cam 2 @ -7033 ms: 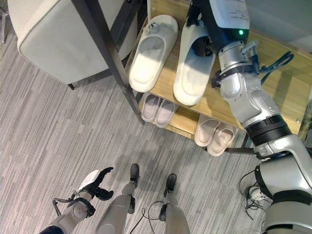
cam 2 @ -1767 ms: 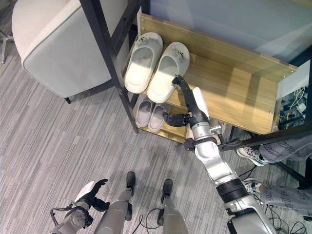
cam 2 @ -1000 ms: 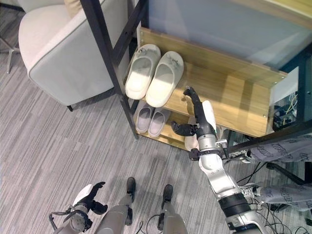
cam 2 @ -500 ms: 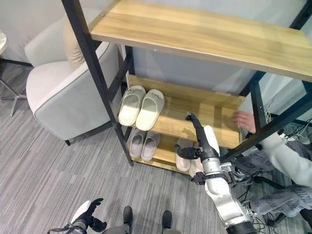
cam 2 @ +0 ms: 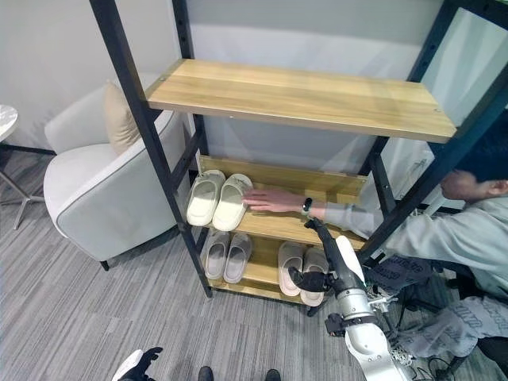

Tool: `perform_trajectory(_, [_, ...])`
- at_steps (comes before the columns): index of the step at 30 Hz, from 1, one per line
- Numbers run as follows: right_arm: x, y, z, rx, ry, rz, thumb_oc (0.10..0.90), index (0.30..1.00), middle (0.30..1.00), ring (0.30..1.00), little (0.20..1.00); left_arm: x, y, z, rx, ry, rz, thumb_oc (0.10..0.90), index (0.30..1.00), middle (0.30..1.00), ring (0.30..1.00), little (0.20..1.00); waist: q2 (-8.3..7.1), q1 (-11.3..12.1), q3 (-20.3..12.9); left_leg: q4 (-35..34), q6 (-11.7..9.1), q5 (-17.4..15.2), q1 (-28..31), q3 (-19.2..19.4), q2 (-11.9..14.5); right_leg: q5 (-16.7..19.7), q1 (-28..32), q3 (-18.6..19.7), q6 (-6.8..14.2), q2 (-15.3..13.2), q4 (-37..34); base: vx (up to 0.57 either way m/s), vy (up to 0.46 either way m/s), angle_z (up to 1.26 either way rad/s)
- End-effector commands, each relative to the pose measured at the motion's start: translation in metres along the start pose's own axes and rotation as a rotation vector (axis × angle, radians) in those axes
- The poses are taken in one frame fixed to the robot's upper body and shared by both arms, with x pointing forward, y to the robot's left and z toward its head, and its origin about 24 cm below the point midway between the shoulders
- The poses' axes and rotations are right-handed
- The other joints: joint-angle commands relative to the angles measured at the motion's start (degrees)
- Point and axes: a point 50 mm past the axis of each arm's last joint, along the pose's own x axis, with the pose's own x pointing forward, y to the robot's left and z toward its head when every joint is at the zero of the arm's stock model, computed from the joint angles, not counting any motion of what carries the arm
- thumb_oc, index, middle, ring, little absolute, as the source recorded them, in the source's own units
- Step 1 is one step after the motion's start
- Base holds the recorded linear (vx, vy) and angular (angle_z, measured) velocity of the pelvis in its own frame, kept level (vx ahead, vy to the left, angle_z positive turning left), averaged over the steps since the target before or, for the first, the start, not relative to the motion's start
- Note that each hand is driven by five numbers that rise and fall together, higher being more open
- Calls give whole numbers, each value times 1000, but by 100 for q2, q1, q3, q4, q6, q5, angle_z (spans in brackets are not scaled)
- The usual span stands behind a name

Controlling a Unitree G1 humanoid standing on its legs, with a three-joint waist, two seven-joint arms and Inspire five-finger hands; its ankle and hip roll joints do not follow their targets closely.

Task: Arrange the slippers neatly on the shoe rack.

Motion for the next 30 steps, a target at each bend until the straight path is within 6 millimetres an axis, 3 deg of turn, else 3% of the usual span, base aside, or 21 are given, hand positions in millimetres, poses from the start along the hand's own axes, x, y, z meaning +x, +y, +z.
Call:
perform_trajectory(1, [22, -31, 36, 27, -222, -154, 800, 900, 900, 900, 900, 7, 5, 5, -20, 6, 3, 800, 900, 900, 900, 900, -3, 44, -110, -9, -43, -906, 465, -24, -38, -536, -95, 77, 158, 51, 285, -37, -17, -4])
perform_trajectory(6, [18, -26, 32, 40, -203, -107, 800, 900, 900, 900, 900, 2, -6, -8, -53, 74, -30, 800, 900, 900, 900, 900, 36, 23, -98, -9, -33, -906, 511, -19, -43, -529, -84, 110, 144, 58, 284, -14, -5, -2])
perform_trajectory(10, [9, -19, 18, -90, -136, -64, 800, 900, 900, 900, 900, -2, -10, -18, -106, 125, -33, 800, 900, 900, 900, 900, 57, 15, -92, -9, -30, -915, 551, -34, -45, -557, -50, 104, 122, 67, 298, -2, -5, -3])
perform_trajectory(15, [3, -16, 9, -47, -85, -77, 800, 900, 900, 900, 900, -7, -16, -27, -143, 174, -39, 800, 900, 900, 900, 900, 69, 4, -87, -9, -25, -902, 572, -67, -50, -573, -18, 89, 108, 66, 307, 0, 0, 0])
perform_trajectory(25, [23, -27, 33, -148, -208, -118, 800, 900, 900, 900, 900, -1, -13, -16, -121, 136, -43, 800, 900, 900, 900, 900, 32, 65, 1, -9, -46, -825, 378, -63, -67, -470, -153, 6, 134, 56, 251, -2, -1, 3])
perform_trajectory(30, [39, -39, 32, -210, -196, -187, 800, 900, 900, 900, 900, 0, -11, -11, -106, 114, -45, 800, 900, 900, 900, 900, 23, 151, 24, -9, -31, -819, 338, -116, -72, -456, -182, 19, 141, 43, 240, 33, -9, 1])
